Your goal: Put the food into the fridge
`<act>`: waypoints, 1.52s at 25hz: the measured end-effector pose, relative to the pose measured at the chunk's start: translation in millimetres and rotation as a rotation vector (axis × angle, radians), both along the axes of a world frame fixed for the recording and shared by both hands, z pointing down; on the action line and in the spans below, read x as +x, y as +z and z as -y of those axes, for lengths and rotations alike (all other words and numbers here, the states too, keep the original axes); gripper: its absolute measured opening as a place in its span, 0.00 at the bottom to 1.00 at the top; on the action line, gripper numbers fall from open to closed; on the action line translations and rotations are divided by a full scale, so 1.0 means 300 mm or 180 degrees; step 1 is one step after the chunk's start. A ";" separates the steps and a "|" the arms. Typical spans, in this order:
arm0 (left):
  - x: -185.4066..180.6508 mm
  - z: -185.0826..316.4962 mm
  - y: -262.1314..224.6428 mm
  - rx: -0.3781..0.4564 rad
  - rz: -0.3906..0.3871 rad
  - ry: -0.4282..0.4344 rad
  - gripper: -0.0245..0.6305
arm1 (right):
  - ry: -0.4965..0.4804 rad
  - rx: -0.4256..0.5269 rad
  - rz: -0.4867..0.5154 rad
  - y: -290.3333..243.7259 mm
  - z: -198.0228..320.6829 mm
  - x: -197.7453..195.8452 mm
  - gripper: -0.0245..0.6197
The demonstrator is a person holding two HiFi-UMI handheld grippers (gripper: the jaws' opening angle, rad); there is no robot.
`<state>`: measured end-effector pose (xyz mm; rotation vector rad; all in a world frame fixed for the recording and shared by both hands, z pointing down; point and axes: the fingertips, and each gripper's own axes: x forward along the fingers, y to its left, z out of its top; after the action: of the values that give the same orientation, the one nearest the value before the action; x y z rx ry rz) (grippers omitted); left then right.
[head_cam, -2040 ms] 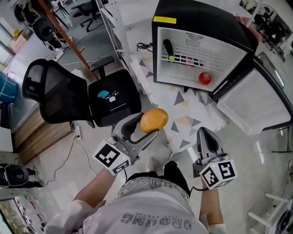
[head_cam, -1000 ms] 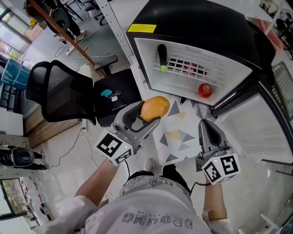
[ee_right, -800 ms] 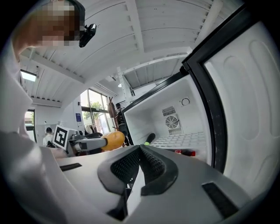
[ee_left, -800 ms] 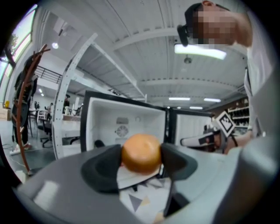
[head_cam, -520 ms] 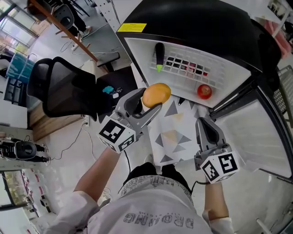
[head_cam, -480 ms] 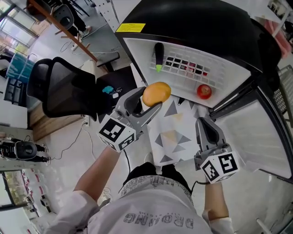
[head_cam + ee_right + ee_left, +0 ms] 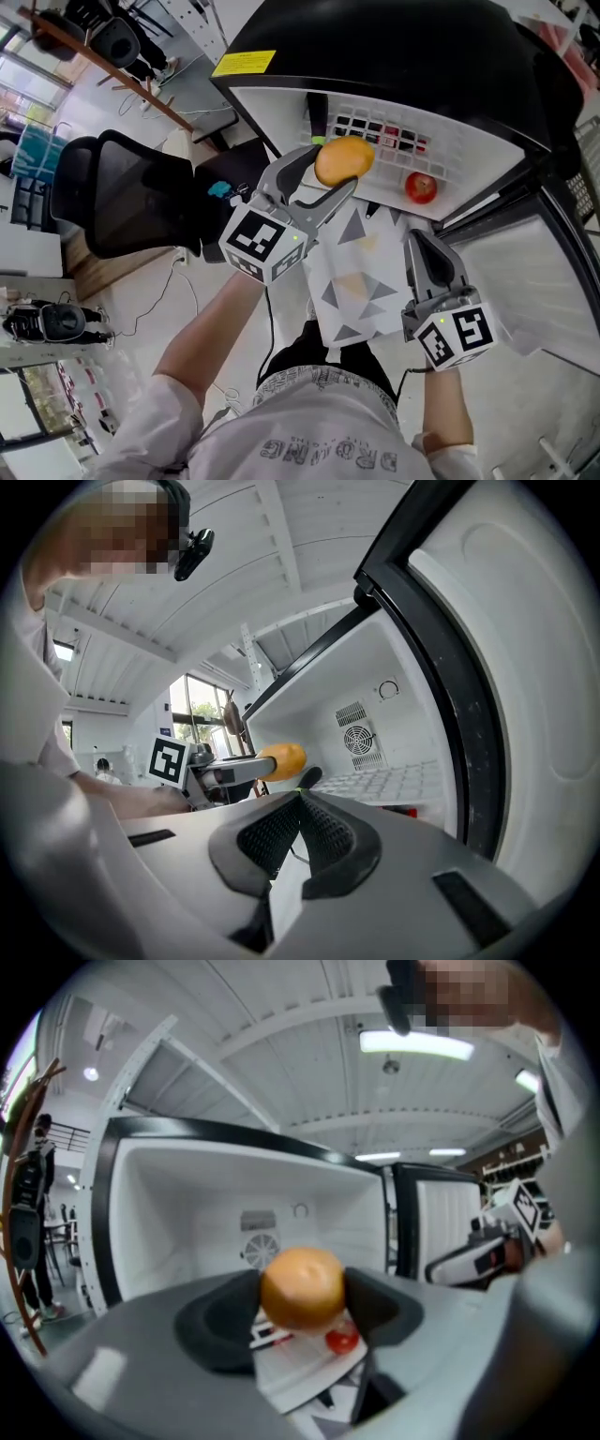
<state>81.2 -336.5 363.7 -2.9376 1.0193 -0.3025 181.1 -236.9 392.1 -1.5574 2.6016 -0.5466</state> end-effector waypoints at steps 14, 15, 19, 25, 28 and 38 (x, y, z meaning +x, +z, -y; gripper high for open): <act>0.084 0.226 0.047 0.0333 0.0537 0.0051 0.48 | 0.0222 0.0270 0.0007 -0.022 0.141 -0.024 0.04; 0.092 0.244 0.049 0.0345 0.0587 0.0038 0.48 | 0.0229 0.0271 0.0028 -0.019 0.145 -0.025 0.04; 0.129 0.311 0.072 0.0400 0.0818 -0.0015 0.48 | 0.0253 0.0296 0.0067 -0.008 0.162 -0.026 0.04; 0.175 0.388 0.108 0.0473 0.1121 -0.0120 0.48 | 0.0233 0.0338 0.0068 0.000 0.187 -0.029 0.04; 0.191 0.420 0.132 0.0524 0.1299 -0.0167 0.48 | 0.0234 0.0360 0.0071 -0.001 0.194 -0.021 0.04; 0.191 0.512 0.197 0.0413 0.1681 -0.0298 0.48 | 0.0202 0.0356 0.0087 0.011 0.199 -0.003 0.04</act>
<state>138.5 -490.0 422.9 -2.4828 1.0385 -0.9137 180.2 -296.6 395.4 -1.5797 2.5061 -0.4069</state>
